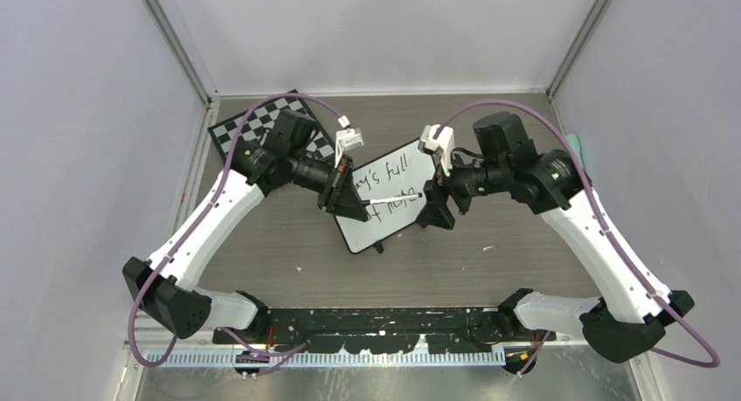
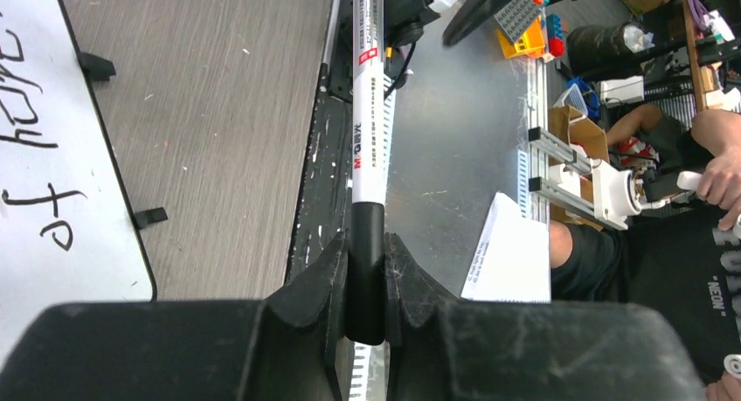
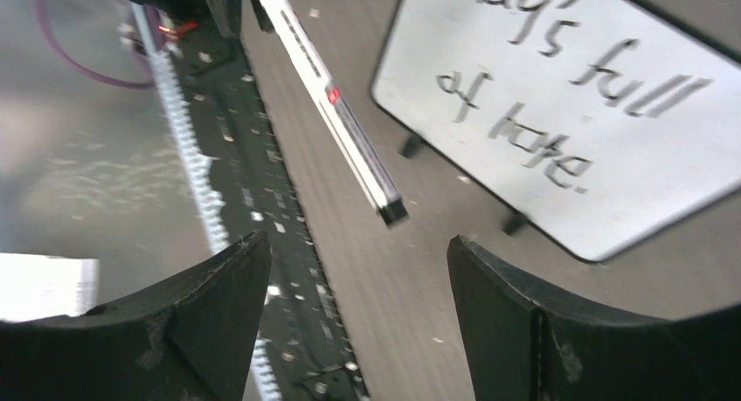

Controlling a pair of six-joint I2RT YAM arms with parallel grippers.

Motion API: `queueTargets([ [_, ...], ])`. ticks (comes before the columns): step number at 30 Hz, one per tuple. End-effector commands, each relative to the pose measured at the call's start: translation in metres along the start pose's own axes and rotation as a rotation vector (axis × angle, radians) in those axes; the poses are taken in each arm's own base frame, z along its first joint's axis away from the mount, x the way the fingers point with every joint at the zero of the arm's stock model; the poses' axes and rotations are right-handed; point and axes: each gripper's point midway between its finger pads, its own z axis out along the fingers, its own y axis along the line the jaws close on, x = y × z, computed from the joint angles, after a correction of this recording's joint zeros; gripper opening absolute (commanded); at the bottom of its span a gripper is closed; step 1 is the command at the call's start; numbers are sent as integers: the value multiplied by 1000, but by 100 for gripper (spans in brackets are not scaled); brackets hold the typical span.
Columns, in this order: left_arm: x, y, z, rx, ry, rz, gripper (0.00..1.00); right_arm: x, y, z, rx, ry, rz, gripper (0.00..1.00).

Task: Write a sentence on the whiteboard
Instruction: Place the whiteboard marker at the center of the board.

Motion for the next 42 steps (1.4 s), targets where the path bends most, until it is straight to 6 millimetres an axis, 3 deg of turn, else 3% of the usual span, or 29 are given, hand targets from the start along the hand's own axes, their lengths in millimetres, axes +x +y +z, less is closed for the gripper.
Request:
queueTargets([
  [1,10,8,0,-39,34,-35,0,-4,-24,-37,204,23,-223,79],
  [10,11,11,10,17,43,-177,0,-11,-19,-36,137,193,-503,76],
  [15,5,12,13,28,31,-192,0,-16,-11,-12,123,231,-556,67],
  [22,6,9,22,56,54,-210,0,-34,-10,11,171,228,-618,62],
  [31,0,1,23,84,45,-192,0,-19,-10,36,166,320,-695,59],
  [38,-1,1,26,87,53,-194,0,-20,-5,47,166,344,-745,19],
  [42,-4,-2,27,101,52,-189,0,-13,-5,50,176,387,-783,13],
])
